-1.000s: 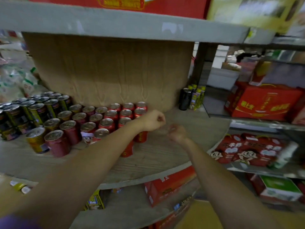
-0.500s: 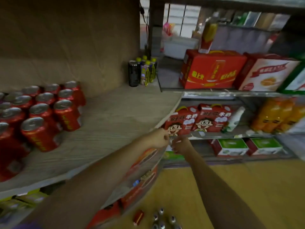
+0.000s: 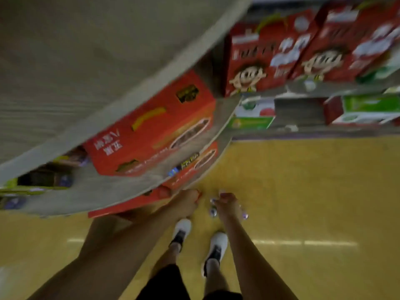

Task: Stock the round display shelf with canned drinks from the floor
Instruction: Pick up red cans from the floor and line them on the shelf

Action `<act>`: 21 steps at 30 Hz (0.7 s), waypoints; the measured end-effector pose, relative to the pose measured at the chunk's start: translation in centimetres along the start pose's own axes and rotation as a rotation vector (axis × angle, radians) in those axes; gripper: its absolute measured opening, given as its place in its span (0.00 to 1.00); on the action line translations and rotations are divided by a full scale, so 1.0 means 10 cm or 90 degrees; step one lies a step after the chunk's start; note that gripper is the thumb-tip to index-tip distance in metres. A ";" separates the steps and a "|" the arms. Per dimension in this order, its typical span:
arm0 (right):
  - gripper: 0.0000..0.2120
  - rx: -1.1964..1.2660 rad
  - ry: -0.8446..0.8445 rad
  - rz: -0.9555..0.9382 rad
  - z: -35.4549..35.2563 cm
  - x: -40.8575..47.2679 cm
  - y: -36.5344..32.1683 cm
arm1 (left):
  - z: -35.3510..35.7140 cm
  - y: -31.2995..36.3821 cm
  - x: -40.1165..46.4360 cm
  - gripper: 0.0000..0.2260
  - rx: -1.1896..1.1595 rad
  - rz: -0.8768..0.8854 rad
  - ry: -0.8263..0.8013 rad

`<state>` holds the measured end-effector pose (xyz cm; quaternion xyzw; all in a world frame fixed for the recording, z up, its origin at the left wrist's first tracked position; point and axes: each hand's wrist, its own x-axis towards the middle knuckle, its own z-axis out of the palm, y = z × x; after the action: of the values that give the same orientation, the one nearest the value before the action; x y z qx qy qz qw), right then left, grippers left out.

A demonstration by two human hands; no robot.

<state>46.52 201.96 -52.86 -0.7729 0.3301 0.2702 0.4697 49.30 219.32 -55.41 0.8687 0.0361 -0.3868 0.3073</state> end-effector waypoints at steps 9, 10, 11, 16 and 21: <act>0.14 0.084 -0.031 0.100 1.57 1.36 1.32 | 0.88 -0.97 1.05 0.14 0.068 -0.175 -0.003; 0.14 0.100 -0.029 0.116 1.74 1.51 1.44 | 0.99 -1.15 1.21 0.14 0.070 -0.186 0.000; 0.15 0.114 -0.022 0.127 1.92 1.67 1.57 | 1.10 -1.34 1.36 0.13 0.073 -0.201 0.003; 0.15 0.140 -0.003 0.175 2.65 2.35 2.09 | 1.61 -2.16 2.08 0.11 0.083 -0.249 -0.001; 0.14 0.190 0.016 0.200 3.31 3.05 2.55 | 2.06 -2.77 2.90 0.14 0.102 -0.221 -0.012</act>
<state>42.86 215.39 -102.64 -0.6368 0.4886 0.2787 0.5272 47.87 225.04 -100.10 0.8675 0.1520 -0.4437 0.1659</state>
